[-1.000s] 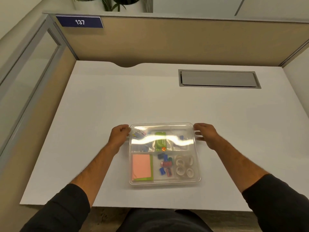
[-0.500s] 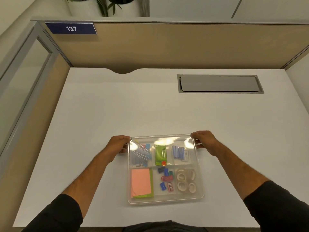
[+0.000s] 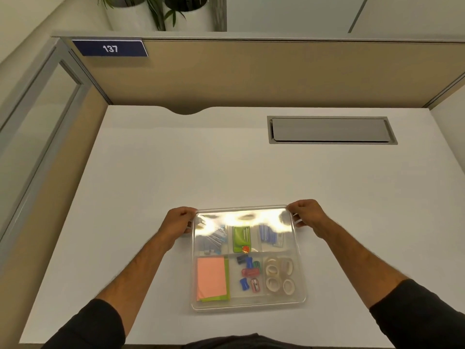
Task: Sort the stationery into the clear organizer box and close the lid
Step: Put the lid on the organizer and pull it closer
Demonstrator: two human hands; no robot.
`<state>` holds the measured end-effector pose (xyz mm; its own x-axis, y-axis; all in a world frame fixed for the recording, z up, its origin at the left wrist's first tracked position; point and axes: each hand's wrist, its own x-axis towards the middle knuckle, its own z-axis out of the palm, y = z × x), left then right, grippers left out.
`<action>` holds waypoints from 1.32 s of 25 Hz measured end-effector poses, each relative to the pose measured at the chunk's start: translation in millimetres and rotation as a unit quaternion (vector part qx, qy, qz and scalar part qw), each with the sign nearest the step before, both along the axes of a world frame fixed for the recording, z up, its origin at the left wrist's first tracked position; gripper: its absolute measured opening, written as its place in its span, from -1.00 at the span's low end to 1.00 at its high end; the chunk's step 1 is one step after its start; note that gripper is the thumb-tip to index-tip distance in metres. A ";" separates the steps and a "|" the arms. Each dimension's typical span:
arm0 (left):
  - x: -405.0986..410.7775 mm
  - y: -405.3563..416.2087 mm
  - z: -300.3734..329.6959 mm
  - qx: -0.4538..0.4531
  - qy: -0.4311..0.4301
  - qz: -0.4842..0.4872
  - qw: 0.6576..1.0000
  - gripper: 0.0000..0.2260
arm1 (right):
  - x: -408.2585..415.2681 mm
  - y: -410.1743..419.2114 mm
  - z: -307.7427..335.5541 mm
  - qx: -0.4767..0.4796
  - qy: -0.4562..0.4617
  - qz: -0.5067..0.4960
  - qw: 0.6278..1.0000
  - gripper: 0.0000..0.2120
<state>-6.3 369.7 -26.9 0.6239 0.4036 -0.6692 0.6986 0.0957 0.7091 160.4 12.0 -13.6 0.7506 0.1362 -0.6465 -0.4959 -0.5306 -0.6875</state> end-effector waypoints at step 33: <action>-107.6 -54.9 13.3 0.038 -0.001 0.046 0.998 -0.90 | -102.0 -46.8 5.6 -0.049 0.041 -0.008 0.998 -0.87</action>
